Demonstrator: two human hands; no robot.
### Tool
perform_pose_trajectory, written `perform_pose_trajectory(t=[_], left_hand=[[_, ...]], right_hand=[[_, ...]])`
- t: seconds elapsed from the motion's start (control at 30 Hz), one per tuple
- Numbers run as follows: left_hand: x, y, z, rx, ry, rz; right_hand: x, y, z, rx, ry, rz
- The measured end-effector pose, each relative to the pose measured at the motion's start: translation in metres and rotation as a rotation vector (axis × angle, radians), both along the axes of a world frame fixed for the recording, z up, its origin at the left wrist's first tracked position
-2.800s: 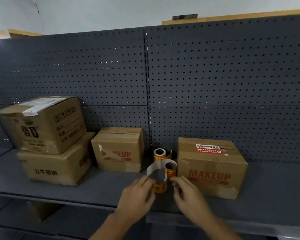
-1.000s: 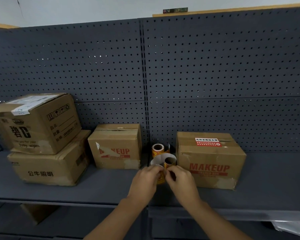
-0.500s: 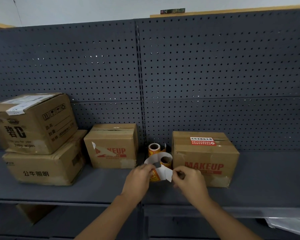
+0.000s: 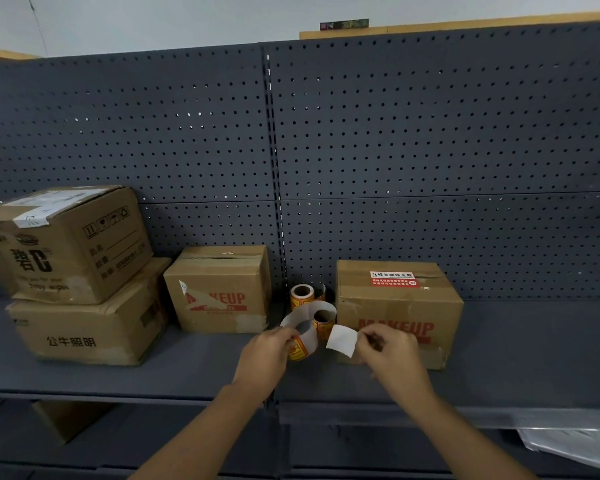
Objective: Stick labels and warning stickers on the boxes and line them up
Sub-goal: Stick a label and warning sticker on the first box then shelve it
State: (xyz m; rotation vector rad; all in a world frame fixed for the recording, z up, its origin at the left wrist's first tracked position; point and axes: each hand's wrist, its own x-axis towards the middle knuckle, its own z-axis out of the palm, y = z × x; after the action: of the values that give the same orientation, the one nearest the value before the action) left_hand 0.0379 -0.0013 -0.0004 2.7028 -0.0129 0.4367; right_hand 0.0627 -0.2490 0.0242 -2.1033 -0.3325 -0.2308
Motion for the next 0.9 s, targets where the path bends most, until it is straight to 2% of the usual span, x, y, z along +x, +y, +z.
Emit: perform_pose_trajectory(t=[0.13, 0.23, 0.33, 0.53, 0.73, 0.9], left_hand=[[-0.005, -0.011, 0.0, -0.054, -0.1, 0.018], [-0.015, -0.034, 0.011, -0.357, -0.227, -0.008], [-0.029, -0.06, 0.028, -0.579, -0.228, -0.058], [-0.037, -0.082, 0.041, -0.716, -0.163, -0.155], [-0.031, -0.084, 0.041, -0.849, -0.073, -0.168], [-0.031, -0.084, 0.039, -0.935, -0.097, -0.185]], right_hand=[[-0.006, 0.002, 0.011, -0.068, -0.04, -0.029], [-0.01, 0.007, 0.015, -0.09, -0.061, -0.05], [-0.011, 0.011, 0.019, -0.051, -0.099, -0.093], [-0.014, 0.018, 0.028, 0.02, -0.151, -0.049], [-0.019, 0.019, 0.03, 0.013, -0.294, 0.064], [-0.016, 0.015, 0.026, 0.049, -0.277, 0.183]])
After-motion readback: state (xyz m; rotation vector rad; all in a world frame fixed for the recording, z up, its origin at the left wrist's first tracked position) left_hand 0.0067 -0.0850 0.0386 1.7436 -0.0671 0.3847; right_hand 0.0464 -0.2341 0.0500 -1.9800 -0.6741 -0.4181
